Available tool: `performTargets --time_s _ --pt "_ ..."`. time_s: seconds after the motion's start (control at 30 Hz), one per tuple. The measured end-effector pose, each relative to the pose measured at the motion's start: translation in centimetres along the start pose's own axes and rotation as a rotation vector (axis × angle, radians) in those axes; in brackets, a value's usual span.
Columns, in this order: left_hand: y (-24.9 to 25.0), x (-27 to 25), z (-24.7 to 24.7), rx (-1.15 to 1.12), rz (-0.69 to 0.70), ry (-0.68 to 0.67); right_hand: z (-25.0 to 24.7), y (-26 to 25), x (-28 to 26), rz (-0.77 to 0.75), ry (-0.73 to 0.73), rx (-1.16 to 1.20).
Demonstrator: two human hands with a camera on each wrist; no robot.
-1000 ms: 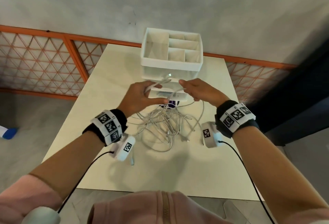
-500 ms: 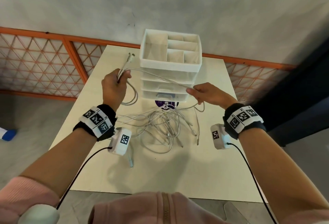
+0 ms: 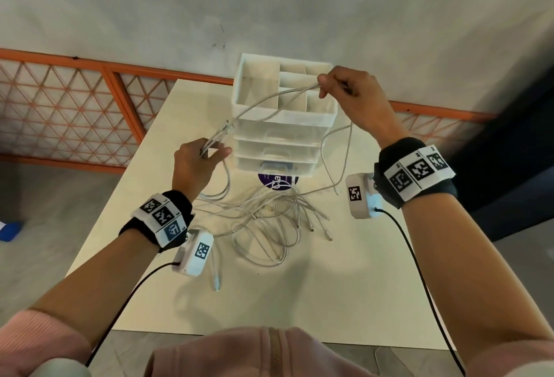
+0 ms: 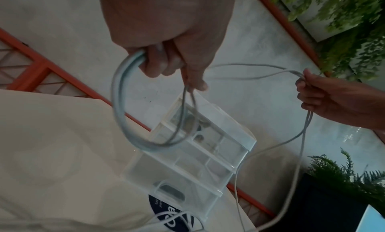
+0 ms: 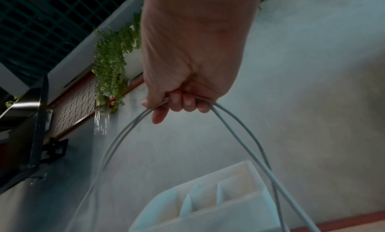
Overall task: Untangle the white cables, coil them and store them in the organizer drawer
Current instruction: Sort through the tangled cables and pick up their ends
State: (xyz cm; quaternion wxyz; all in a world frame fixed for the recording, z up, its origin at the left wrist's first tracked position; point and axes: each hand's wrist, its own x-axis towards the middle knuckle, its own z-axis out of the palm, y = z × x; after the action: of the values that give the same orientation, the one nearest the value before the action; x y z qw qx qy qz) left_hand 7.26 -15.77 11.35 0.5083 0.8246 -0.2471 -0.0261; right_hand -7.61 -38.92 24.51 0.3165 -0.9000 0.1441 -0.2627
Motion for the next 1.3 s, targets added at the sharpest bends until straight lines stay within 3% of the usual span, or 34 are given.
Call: performTargets --time_s 0.13,0.23,0.33,0.43,0.53,0.63,0.77,0.9,0.97,1.13,1.3 --pt "0.8 -0.1 0.1 -0.192 -0.04 0.133 1.4 1.1 -1.0 0.061 -0.233 -0.084" --pt "2.0 0.1 0.4 -0.293 0.039 0.201 3.5 1.7 -2.1 0.124 -0.408 -0.094" --pt "3.7 -0.2 1.4 -0.397 0.193 -0.047 5.5 1.5 -2.6 0.111 -0.467 -0.044" --pt "4.2 -0.4 2.8 -0.382 0.188 -0.356 6.0 0.6 -2.2 0.074 -0.493 0.016" --pt "4.1 -0.6 3.4 -0.316 0.203 -0.424 5.3 0.5 -2.1 0.075 -0.544 0.069" --pt "3.9 -0.4 3.5 -0.235 0.217 -0.362 4.8 1.5 -2.9 0.146 -0.558 0.09" --pt "3.5 0.4 2.6 -0.176 0.243 -0.18 4.3 4.3 -4.4 0.251 -0.553 0.116" --pt "3.2 1.3 0.7 -0.226 0.252 0.069 4.2 9.1 -5.9 0.342 -0.563 -0.124" --pt "3.1 2.0 -0.1 -0.248 0.245 0.155 4.2 11.2 -6.4 0.39 -0.477 -0.215" --pt "3.2 2.2 -0.2 -0.18 0.287 0.097 3.5 11.9 -6.0 0.376 -0.232 -0.322" --pt "1.9 0.4 1.2 -0.029 0.27 0.02 4.8 13.0 -7.8 0.558 -0.238 -0.475"
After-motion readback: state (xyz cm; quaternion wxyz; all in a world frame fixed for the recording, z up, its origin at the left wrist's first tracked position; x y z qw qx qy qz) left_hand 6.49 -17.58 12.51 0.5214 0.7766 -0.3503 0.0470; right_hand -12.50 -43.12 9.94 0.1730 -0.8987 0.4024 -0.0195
